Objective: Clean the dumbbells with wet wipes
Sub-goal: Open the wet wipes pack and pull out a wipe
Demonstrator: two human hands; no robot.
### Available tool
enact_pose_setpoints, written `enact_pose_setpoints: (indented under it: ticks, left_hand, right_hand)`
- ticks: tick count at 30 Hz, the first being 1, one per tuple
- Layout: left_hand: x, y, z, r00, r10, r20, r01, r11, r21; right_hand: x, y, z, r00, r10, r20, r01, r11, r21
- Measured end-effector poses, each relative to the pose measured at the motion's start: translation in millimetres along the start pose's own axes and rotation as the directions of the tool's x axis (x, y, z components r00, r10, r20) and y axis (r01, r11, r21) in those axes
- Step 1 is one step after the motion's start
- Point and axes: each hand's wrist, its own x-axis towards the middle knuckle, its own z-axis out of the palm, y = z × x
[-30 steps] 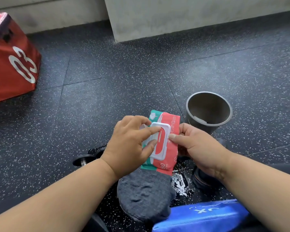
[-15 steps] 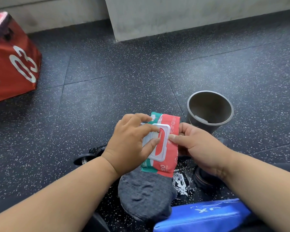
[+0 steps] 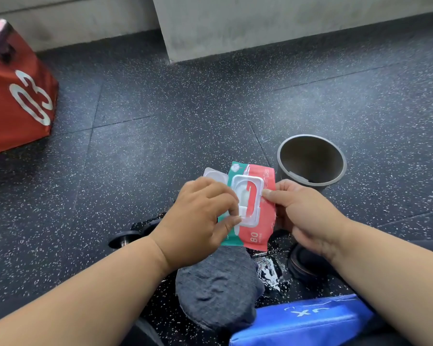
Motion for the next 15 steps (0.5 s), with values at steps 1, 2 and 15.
enact_pose_setpoints:
  ticks: [1, 2, 15]
  left_hand:
    - [0, 1, -1, 0.999, 0.011, 0.038, -0.010, 1.000, -0.017]
    - [-1, 2, -1, 0.998, 0.009, 0.065, -0.008, 1.000, -0.025]
    - [2, 4, 2, 0.859, -0.504, 0.089, 0.502, 0.793, -0.346]
  right_hand:
    - [-2, -1, 1, 1.000, -0.005, 0.012, 0.005, 1.000, 0.000]
    - [-4, -2, 1, 1.000, -0.014, 0.028, 0.014, 1.000, -0.007]
    - [-16, 1, 10, 0.976, -0.146, 0.160, 0.151, 0.988, -0.019]
